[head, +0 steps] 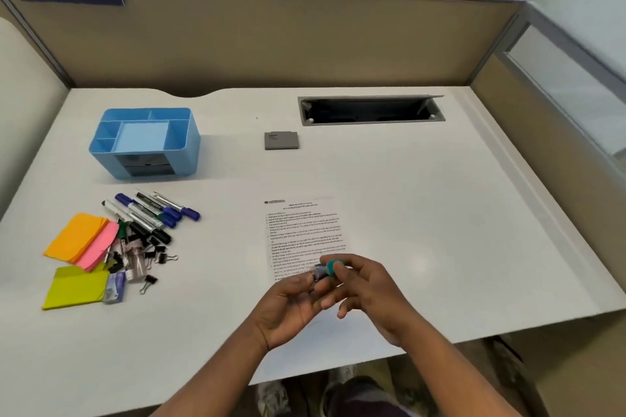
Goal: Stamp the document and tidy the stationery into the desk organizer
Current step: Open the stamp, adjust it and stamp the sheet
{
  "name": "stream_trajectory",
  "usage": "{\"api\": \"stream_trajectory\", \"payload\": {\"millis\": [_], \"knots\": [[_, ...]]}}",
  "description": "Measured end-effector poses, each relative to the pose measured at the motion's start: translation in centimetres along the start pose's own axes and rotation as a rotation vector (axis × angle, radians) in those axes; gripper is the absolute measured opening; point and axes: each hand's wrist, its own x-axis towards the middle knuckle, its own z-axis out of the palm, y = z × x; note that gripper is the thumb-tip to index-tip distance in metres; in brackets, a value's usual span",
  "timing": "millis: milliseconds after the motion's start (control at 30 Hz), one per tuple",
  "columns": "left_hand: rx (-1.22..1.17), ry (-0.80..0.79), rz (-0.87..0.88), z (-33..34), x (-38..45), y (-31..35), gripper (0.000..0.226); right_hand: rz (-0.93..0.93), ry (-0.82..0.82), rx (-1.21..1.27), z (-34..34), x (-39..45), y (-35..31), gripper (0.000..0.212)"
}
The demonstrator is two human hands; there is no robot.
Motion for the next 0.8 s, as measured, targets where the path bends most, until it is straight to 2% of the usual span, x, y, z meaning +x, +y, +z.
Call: {"api": "stream_trajectory", "payload": {"millis": [100, 167, 200, 267, 333, 400, 467, 500, 567, 800], "knots": [[-0.078, -0.049, -0.017, -0.2, -0.2, -0.7, 0.042, -0.003, 0.003, 0.028, -0.2, -0.7, 0.2, 0.025], [-0.058, -0.079, -0.006, 0.2, -0.2, -1.0, 0.032, 0.006, 0.018, 0.068, -0.5, -1.0, 0.4, 0.027], [-0.004, -0.054, 0.01, 0.3, -0.1, -1.1, 0.027, 0.016, 0.03, 0.086, -0.7, -1.1, 0.4, 0.028], [0.137, 0.085, 0.069, 0.3, 0.2, -1.5, 0.035, 0.037, 0.062, 0.122, -1.3, -1.1, 0.6, 0.028], [0.363, 0.328, 0.173, 0.0, 0.6, -2.0, 0.043, 0.045, 0.094, 0.131, -2.0, -1.3, 0.8, 0.027], [0.799, 0.589, 0.319, -0.1, 0.7, -2.4, 0.04, 0.051, 0.116, 0.117, -2.7, -1.5, 1.3, 0.027], [1.272, 0.726, 0.463, -0.8, 0.6, -3.0, 0.036, 0.071, 0.135, 0.103, -3.3, -1.8, 2.1, 0.029], [1.463, 0.724, 0.508, -1.3, 0.6, -3.2, 0.034, 0.08, 0.147, 0.092, -3.5, -2.0, 2.5, 0.03], [1.689, 0.656, 0.519, -2.2, 0.9, -3.5, 0.034, 0.089, 0.174, 0.062, -3.8, -2.3, 3.4, 0.031], [2.078, 0.385, 0.373, -2.9, 2.8, -3.3, 0.066, 0.103, 0.262, 0.009, -4.3, -2.6, 5.9, 0.033]]}}
